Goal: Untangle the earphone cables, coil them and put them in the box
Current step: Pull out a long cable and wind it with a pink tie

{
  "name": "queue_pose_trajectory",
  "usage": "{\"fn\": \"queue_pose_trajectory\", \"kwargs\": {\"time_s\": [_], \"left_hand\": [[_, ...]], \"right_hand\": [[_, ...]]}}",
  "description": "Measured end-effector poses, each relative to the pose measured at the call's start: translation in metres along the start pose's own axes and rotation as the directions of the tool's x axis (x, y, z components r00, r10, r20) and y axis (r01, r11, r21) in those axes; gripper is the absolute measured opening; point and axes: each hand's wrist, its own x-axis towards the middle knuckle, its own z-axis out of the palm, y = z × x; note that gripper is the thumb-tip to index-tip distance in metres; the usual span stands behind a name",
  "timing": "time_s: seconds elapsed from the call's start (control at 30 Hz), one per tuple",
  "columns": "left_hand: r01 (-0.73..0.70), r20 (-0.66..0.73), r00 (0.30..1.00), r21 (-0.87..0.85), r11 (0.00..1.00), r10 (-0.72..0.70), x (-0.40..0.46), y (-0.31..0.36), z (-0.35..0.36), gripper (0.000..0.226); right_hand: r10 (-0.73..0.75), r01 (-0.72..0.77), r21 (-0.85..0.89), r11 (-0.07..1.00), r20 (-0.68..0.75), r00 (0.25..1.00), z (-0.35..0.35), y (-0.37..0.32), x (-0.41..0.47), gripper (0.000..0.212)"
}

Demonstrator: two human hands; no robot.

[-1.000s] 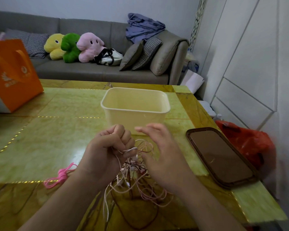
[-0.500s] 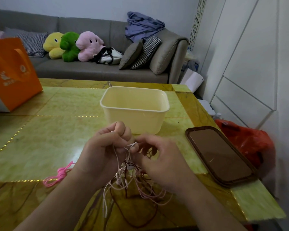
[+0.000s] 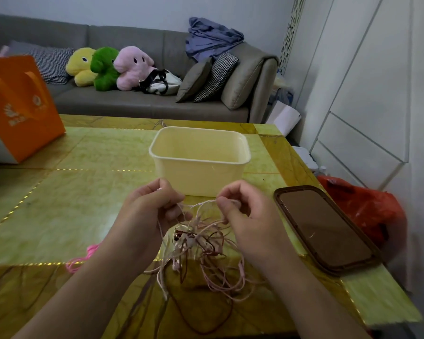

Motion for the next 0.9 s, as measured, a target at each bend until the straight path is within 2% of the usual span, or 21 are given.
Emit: {"fn": "queue_pose_trajectory", "kwargs": {"time_s": [0.27,0.4,0.57,0.7,0.8,0.9], "left_hand": [[0.007,0.030,1.000,-0.070,0.998,-0.005,-0.003,0.004,0.002,0.037],[0.011,0.130,0.991,-0.142,0.990,0.007,-0.006,0.007,0.006,0.035],[0.016,0.231,0.972,-0.181,0.983,0.027,-0.008,0.007,0.006,0.031],[-0.013,0.138,0.990,-0.125,0.992,0.031,-0.005,0.005,0.004,0.031],[-0.036,0.053,0.998,-0.052,0.998,0.038,-0.002,0.003,0.003,0.033],[-0.052,0.034,0.998,0.004,0.999,0.052,-0.001,0.001,0.001,0.038]], "right_hand": [[0.069,-0.069,0.012,0.998,0.017,0.997,-0.006,0.005,0.003,0.019],[0.051,-0.055,0.021,0.998,0.136,0.989,-0.001,0.002,0.000,0.020],[0.029,-0.004,-0.129,0.992,0.193,0.981,0.009,0.001,-0.001,0.009],[0.027,-0.018,-0.174,0.985,0.047,0.999,0.007,-0.001,-0.002,0.014],[0.062,-0.058,-0.144,0.988,0.022,0.998,0.004,-0.005,-0.003,0.024],[0.077,-0.077,-0.139,0.987,-0.009,0.997,0.004,-0.004,-0.004,0.026]]}}
